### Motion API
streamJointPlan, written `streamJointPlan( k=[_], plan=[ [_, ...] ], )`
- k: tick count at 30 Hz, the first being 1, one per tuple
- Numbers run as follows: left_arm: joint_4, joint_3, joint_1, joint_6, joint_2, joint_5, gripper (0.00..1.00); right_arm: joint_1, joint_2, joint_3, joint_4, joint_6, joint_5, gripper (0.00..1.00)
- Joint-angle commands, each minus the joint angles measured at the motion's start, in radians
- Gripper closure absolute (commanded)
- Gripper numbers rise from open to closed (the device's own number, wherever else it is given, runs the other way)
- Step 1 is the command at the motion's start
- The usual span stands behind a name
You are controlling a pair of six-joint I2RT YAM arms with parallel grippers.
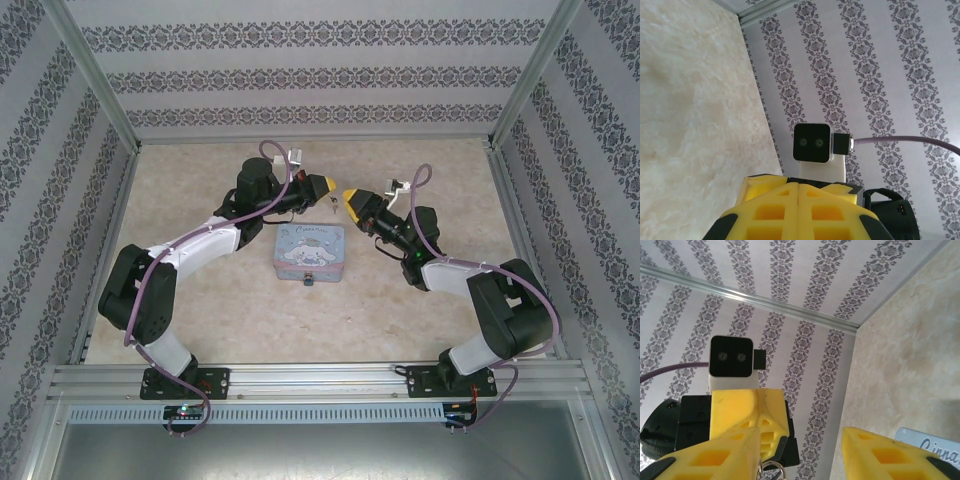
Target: Unlock the padlock with the key
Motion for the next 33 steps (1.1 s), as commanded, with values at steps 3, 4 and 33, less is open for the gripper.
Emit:
streamJointPlan(
  k=[3,4,33],
  plan=[
    [-0.013,0.032,0.012,0.031,0.0,0.072,1.0,0.018,0.011,0.039,0.052,-0.05,-0.045,0.57],
    [-0.01,0.031,0.013,0.028,0.002,0.074,1.0,0.019,0.013,0.041,0.053,-0.049,-0.046,0.58],
    [0.018,0.023,0.013,0.001,0.024,0.045,1.0,0.05,0.03,-0.003,0.148,-0.008,-0.035,0.66]
  ],
)
